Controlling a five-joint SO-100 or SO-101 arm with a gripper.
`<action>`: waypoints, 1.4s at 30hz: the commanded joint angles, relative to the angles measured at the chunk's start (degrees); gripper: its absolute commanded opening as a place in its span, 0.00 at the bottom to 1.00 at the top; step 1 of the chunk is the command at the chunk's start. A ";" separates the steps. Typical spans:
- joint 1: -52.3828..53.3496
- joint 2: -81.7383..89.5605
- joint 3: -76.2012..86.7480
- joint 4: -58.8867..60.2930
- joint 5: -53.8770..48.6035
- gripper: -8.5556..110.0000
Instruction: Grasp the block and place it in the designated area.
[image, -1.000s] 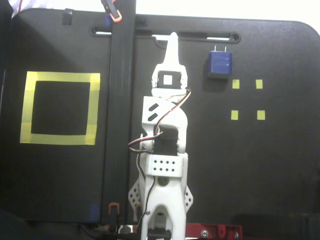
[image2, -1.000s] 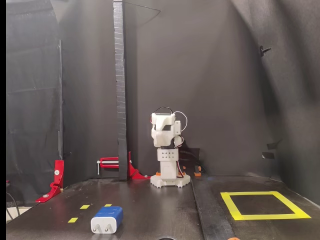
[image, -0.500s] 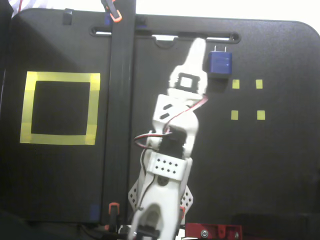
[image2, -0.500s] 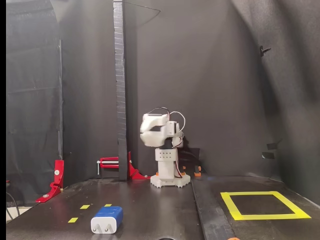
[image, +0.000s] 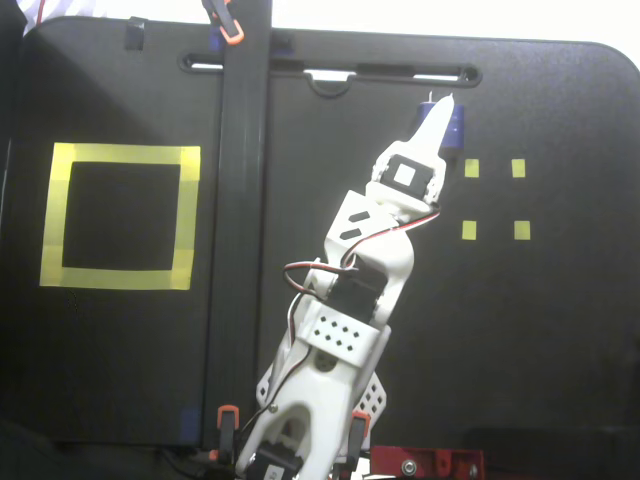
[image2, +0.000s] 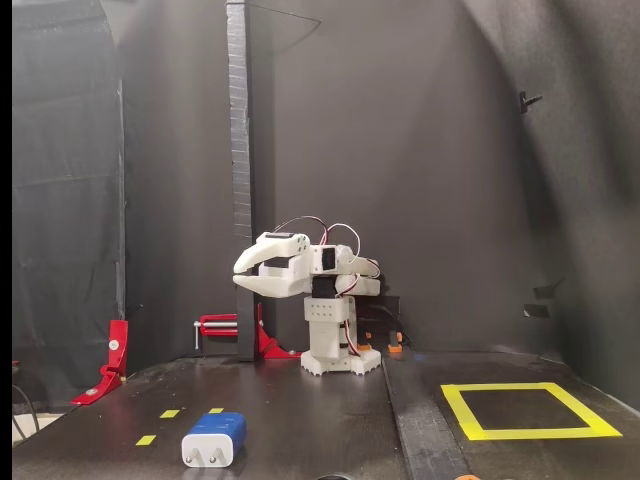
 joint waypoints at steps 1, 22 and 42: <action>0.26 -0.35 0.18 -1.23 -0.09 0.07; 0.00 -55.11 -56.78 26.46 2.20 0.07; 3.34 -96.15 -97.38 61.17 2.20 0.07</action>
